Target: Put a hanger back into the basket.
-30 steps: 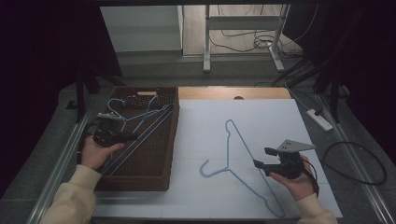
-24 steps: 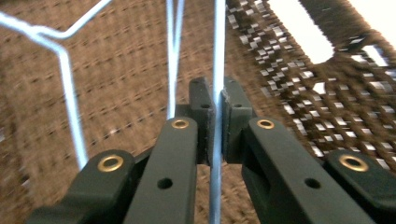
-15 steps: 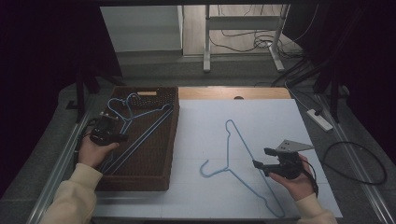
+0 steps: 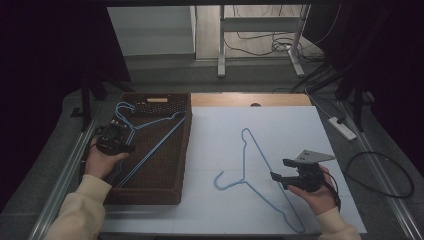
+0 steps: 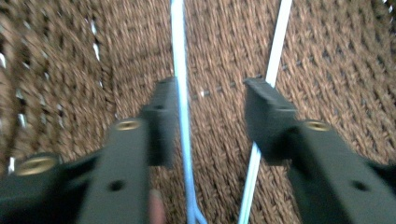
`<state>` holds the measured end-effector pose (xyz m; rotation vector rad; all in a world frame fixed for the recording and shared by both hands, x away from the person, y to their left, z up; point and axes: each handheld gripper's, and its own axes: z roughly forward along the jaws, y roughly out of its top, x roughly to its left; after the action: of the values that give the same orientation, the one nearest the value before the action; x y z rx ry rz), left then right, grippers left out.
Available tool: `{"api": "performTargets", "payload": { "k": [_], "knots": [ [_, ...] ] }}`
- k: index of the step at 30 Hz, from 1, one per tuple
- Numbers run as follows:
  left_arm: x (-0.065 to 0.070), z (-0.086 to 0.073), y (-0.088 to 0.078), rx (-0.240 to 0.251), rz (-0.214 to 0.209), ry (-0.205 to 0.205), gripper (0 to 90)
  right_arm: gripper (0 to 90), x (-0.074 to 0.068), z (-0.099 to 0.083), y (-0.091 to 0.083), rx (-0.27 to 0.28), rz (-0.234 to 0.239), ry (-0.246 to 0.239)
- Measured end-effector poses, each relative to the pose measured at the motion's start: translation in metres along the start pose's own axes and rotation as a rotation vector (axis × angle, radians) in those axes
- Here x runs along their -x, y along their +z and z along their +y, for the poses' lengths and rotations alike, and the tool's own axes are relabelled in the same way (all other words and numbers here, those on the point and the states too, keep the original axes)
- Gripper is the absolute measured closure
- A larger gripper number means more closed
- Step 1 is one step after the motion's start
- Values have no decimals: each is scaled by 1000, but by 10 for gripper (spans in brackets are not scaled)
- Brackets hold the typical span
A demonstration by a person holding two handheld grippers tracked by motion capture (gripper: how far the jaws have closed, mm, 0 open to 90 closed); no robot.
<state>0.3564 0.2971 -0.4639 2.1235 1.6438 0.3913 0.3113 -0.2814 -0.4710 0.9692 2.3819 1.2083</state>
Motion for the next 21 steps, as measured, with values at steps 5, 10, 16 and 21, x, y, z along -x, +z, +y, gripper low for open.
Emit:
{"api": "performTargets", "payload": {
  "k": [5, 10, 16, 21],
  "knots": [
    [5, 1, -10, 57, -5, 11, 342, 289, 0, 0, 0, 0, -1, 0],
    [5, 0, -16, 100, -40, 4, 303, 289, -1, 0, 0, 0, -1, -1],
    [4, 0, -24, 135, -47, 11, 301, 289, 0, 0, 1, -1, -2, -1],
    [3, -2, -31, 167, -81, 9, 302, 289, 0, 0, 1, -2, -2, 1]
  ]
}}
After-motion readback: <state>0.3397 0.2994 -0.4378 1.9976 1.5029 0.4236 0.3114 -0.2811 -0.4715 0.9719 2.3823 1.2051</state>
